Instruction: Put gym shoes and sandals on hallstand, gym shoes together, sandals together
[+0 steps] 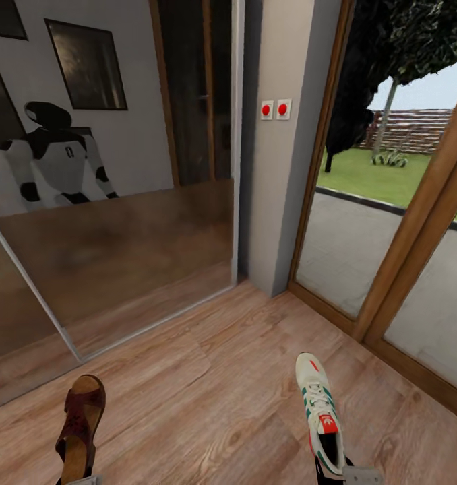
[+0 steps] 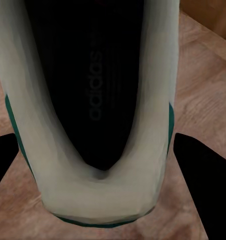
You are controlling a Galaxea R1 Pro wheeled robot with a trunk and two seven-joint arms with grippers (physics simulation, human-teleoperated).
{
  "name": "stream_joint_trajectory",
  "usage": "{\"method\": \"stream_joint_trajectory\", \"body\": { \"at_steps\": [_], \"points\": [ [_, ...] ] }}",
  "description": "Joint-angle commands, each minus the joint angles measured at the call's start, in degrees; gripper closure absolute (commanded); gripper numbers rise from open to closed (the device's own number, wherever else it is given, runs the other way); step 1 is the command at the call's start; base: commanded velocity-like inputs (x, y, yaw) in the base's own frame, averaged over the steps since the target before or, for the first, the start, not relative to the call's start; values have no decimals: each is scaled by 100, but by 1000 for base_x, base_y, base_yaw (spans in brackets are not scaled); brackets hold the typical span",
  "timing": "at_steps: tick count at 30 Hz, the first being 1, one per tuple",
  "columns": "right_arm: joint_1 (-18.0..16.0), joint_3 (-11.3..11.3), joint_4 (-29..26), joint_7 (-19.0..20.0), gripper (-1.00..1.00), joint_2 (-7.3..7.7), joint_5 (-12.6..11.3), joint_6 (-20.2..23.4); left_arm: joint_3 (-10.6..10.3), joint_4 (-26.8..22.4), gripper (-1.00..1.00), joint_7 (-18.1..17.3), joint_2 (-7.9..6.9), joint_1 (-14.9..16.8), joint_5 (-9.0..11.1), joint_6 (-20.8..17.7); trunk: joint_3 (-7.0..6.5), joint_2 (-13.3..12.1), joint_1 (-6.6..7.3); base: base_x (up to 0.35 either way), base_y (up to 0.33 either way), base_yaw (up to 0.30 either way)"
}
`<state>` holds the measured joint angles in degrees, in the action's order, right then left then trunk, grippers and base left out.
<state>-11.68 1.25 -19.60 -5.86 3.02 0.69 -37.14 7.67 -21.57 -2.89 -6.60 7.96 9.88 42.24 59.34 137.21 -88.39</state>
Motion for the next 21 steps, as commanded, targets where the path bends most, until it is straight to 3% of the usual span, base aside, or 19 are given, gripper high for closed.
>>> {"method": "stream_joint_trajectory", "body": {
  "at_steps": [1, 21],
  "points": [
    [-1, 15, 0, -37, 100, 1, 10, -12, 10, 5, 100, -23, 1, 5, 15, 13, 5, 2, 1, 0, 0, 279],
    [-1, 15, 0, -38, 100, -3, 10, -7, 15, 21, 100, -24, 10, 4, 22, 37, 5, 2, 1, 0, 0, 279]
  ]
}}
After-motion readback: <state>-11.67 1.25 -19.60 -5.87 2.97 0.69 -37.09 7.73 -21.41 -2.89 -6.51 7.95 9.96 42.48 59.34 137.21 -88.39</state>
